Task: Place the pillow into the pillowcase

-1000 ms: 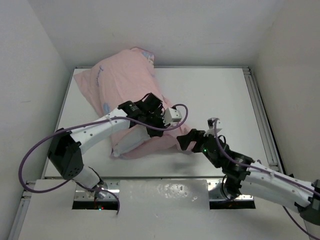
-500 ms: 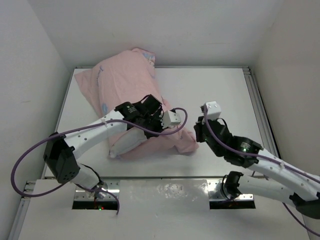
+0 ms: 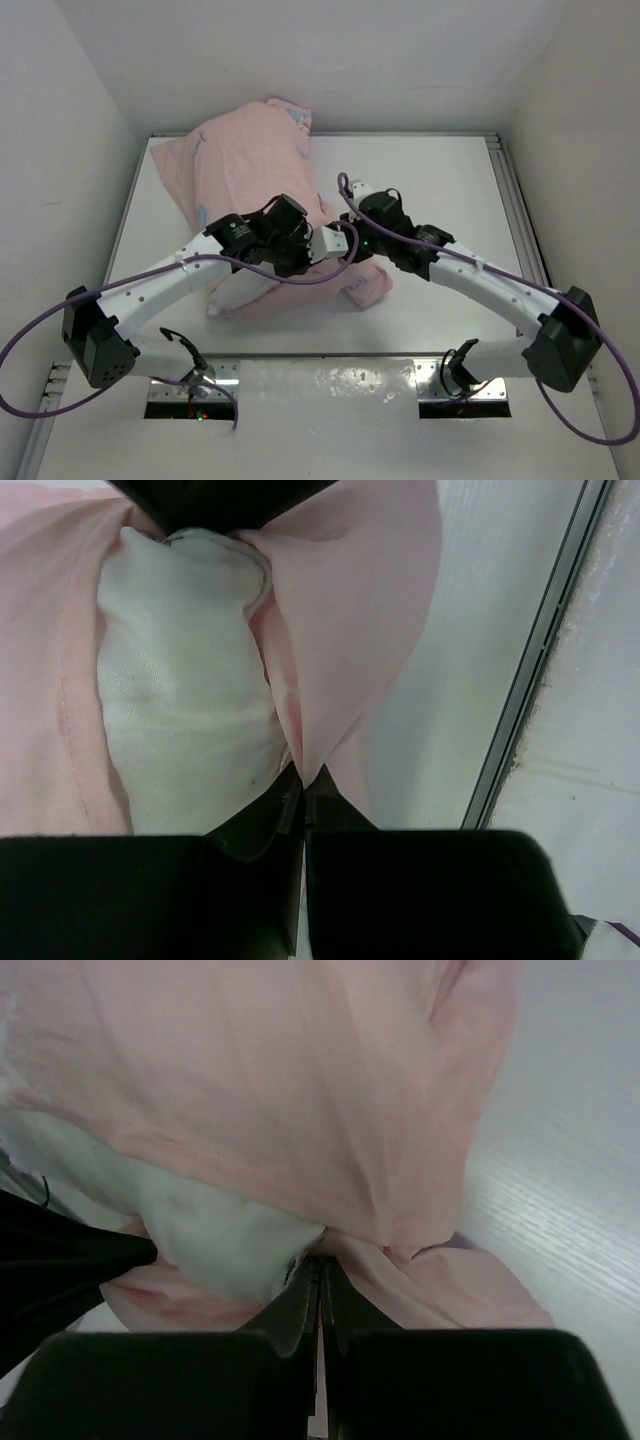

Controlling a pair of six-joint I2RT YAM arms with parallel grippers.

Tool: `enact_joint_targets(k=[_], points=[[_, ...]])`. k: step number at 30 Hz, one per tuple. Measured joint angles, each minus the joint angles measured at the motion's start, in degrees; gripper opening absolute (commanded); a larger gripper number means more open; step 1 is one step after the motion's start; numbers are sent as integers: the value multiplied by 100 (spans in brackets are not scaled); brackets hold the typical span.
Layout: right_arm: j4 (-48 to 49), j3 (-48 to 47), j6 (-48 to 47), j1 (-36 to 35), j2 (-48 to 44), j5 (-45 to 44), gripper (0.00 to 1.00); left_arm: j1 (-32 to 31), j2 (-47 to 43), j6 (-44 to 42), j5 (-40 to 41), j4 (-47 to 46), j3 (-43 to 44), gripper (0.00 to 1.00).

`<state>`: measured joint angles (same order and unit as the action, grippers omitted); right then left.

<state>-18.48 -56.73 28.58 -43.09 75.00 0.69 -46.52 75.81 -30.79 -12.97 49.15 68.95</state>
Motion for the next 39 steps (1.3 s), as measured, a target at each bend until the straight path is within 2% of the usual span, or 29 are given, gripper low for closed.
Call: enact_joint_targets(k=[7,8,10,12,13,14,15,16,19,20,22,26,29,30,31,35,39], points=[[992,522,348,269,105,824,0,2,-2,-22,-9,4,-87,0],[1054,570,367,269,66,863,8,2,-2,-22,-20,7,-87,0],[1106,704,426,280,-103,844,15,2,-2,-22,-44,4,-90,0],[1110,933,476,302,-389,813,27,2,-4,-22,-61,-31,-118,0],[1119,1102,520,350,-599,763,35,2,-4,-20,-74,-59,-140,0],[1045,1228,601,382,-804,680,50,2,-2,-13,-74,-81,-157,0],[962,1335,658,420,-1003,577,56,2,11,-7,-79,-92,-157,0],[817,1440,691,461,-1276,424,68,2,39,7,-94,-129,-157,0],[501,1563,817,535,-1897,39,80,2,258,76,-146,-227,-155,0],[417,1589,868,540,-2081,-39,90,2,363,105,-170,-260,-153,0],[337,1674,999,540,-2411,-133,98,2,601,155,-227,-317,-120,0],[212,1923,1250,450,-2780,-243,97,2,1025,358,-332,-516,17,0],[201,2166,1482,420,-2861,-284,76,2,1259,538,-365,-651,280,0],[267,2275,1587,422,-2898,-293,64,2,1320,590,-374,-732,361,0],[363,2387,1685,424,-2938,-302,61,2,1364,643,-376,-804,422,0],[914,2732,2131,455,-2973,-313,58,2,1451,822,-376,-1032,531,0],[1464,2734,2396,481,-2656,-251,67,2,1451,898,-378,-1073,531,0]])
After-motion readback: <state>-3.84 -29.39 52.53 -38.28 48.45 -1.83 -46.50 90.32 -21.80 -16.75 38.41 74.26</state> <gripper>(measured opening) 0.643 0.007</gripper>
